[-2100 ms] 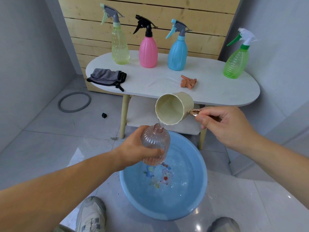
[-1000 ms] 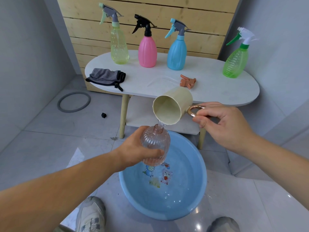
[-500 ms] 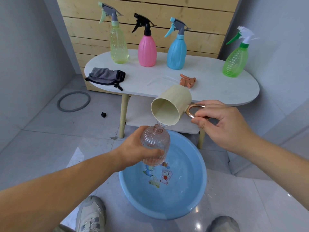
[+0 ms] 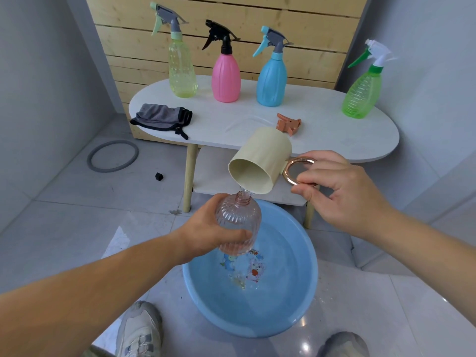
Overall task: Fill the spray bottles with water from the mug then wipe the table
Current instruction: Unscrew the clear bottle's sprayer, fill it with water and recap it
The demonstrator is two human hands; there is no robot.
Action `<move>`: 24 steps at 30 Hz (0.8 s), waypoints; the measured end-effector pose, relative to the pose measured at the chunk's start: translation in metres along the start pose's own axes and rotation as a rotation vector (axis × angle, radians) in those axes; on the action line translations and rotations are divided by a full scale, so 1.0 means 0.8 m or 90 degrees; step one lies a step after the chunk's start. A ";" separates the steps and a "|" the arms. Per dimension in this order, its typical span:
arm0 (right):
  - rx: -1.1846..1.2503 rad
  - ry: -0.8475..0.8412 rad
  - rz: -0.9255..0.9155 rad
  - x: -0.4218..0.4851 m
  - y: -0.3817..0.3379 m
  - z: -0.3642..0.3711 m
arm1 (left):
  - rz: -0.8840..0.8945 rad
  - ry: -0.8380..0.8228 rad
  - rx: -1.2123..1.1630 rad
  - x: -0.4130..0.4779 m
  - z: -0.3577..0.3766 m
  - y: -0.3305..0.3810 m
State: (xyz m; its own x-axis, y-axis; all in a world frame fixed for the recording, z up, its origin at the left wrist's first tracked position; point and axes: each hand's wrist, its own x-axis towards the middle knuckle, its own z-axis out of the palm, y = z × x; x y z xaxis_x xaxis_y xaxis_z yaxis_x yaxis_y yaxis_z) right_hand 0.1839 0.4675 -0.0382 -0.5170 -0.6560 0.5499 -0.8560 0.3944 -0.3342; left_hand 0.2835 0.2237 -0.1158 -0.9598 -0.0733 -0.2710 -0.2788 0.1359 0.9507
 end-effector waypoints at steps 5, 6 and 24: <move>-0.053 -0.004 -0.042 0.000 -0.003 -0.001 | 0.003 0.004 -0.003 -0.001 0.001 0.001; -0.063 0.000 -0.055 0.001 -0.003 -0.001 | 0.003 0.004 -0.002 -0.001 0.001 0.001; 0.086 0.021 0.145 0.000 -0.014 0.007 | 0.012 0.005 -0.003 -0.002 0.000 0.003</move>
State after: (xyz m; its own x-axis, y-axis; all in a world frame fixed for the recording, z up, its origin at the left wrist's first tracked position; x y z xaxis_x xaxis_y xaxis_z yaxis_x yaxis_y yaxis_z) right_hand 0.1936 0.4592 -0.0383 -0.6984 -0.5375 0.4725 -0.7101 0.4386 -0.5508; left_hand 0.2846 0.2241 -0.1135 -0.9646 -0.0785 -0.2516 -0.2603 0.1325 0.9564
